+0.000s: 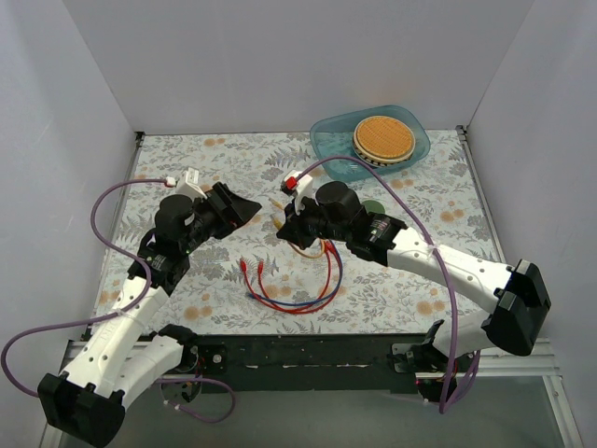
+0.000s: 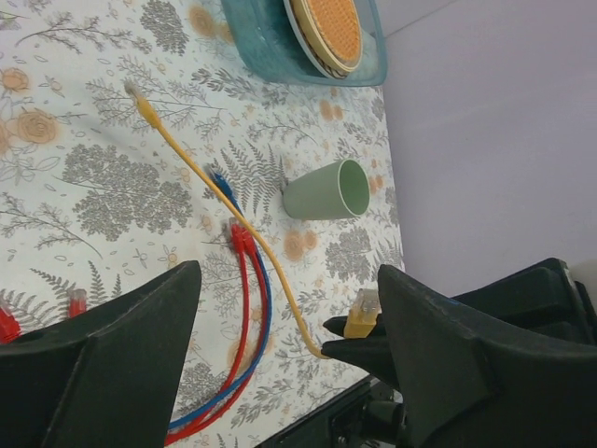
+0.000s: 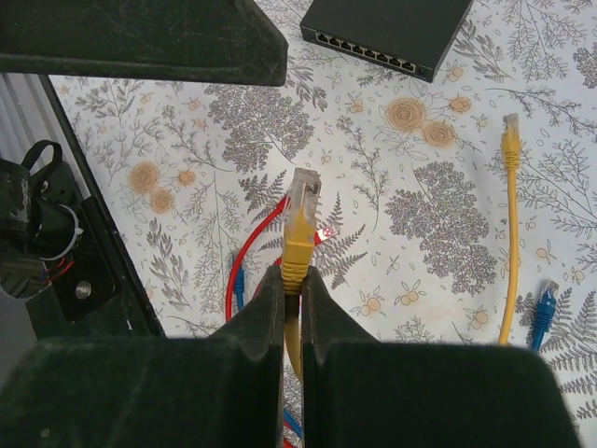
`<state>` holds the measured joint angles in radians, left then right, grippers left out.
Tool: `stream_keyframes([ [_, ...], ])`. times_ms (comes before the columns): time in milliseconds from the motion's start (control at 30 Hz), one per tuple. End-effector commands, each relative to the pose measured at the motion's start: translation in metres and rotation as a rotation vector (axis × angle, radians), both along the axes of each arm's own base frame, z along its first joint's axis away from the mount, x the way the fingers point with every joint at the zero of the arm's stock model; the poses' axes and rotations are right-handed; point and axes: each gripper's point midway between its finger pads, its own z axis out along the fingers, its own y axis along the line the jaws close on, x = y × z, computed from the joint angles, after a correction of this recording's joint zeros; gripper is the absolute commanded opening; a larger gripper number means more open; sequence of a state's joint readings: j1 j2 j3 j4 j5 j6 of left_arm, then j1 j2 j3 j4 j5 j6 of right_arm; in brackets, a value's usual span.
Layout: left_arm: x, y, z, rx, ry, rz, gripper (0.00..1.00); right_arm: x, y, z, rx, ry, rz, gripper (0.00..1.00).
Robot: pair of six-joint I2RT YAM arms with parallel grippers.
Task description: Insert the plug into the switch port
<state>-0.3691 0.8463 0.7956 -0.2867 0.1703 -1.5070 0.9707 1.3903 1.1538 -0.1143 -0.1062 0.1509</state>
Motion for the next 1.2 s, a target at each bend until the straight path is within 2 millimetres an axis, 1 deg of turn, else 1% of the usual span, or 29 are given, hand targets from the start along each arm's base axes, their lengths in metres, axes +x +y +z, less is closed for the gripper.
stream_keyframes([
  [0,-0.009,-0.014,0.031,-0.041,-0.098,-0.096,0.72,0.004,0.001,0.009,0.009,-0.035,-0.007,0.01],
  [33,-0.010,-0.015,0.031,-0.043,-0.102,-0.105,0.68,0.004,0.002,0.009,0.010,-0.033,-0.006,0.01],
  [67,-0.011,-0.019,0.035,-0.051,-0.118,-0.127,0.68,0.004,0.002,0.009,0.009,-0.032,-0.004,0.01],
  [200,-0.014,-0.029,0.032,-0.048,-0.124,-0.180,0.67,0.002,0.005,0.010,0.011,-0.032,0.020,0.01],
  [300,-0.017,-0.035,0.033,-0.015,-0.158,-0.232,0.67,-0.005,0.008,0.012,0.004,-0.033,0.079,0.01],
  [367,-0.017,-0.034,0.036,0.020,-0.200,-0.245,0.68,-0.007,0.005,0.007,-0.036,-0.044,0.115,0.01],
  [400,-0.017,-0.033,0.038,0.027,-0.216,-0.246,0.71,-0.006,0.004,0.008,-0.042,-0.047,0.131,0.01],
  [433,-0.020,-0.031,0.041,0.035,-0.241,-0.245,0.72,-0.012,0.004,0.009,-0.037,-0.049,0.182,0.01],
  [467,-0.021,-0.030,0.046,0.039,-0.283,-0.248,0.73,-0.015,0.003,0.009,-0.029,-0.036,0.207,0.01],
  [500,-0.024,-0.030,0.050,0.036,-0.312,-0.259,0.75,-0.012,-0.001,0.008,-0.028,-0.049,0.229,0.01],
  [533,-0.030,-0.029,0.058,0.031,-0.358,-0.267,0.76,-0.018,-0.001,0.010,-0.010,-0.036,0.274,0.01],
  [600,-0.035,-0.029,0.057,0.033,-0.424,-0.284,0.76,-0.018,-0.007,0.008,-0.003,-0.014,0.311,0.01],
  [633,-0.039,-0.031,0.063,0.029,-0.464,-0.306,0.76,-0.017,-0.009,0.011,-0.001,-0.012,0.320,0.01],
  [700,-0.046,-0.035,0.061,0.049,-0.509,-0.356,0.77,-0.014,-0.016,0.014,0.009,-0.002,0.330,0.01],
  [733,-0.051,-0.039,0.059,0.049,-0.514,-0.404,0.77,-0.024,-0.018,0.012,0.043,0.025,0.391,0.01],
  [767,-0.051,-0.043,0.055,0.051,-0.503,-0.434,0.77,-0.029,-0.021,0.021,0.082,0.017,0.426,0.01],
  [800,-0.053,-0.047,0.054,0.051,-0.505,-0.462,0.77,-0.025,-0.025,0.029,0.131,0.001,0.443,0.01],
  [833,-0.060,-0.053,0.051,0.039,-0.499,-0.525,0.76,-0.039,-0.028,0.030,0.171,0.026,0.520,0.01],
  [900,-0.061,-0.061,0.046,0.026,-0.489,-0.593,0.75,-0.046,-0.035,0.041,0.226,0.010,0.576,0.01],
  [933,-0.064,-0.064,0.045,0.015,-0.484,-0.623,0.73,-0.054,-0.037,0.048,0.259,0.000,0.633,0.01],
  [967,-0.068,-0.067,0.048,0.002,-0.502,-0.658,0.70,-0.058,-0.039,0.050,0.271,0.000,0.660,0.01],
  [1033,-0.070,-0.070,0.046,-0.005,-0.503,-0.686,0.69,-0.065,-0.043,0.054,0.293,0.002,0.717,0.01],
  [1167,-0.073,-0.070,0.053,-0.016,-0.545,-0.692,0.65,-0.072,-0.045,0.057,0.312,0.018,0.770,0.01],
])
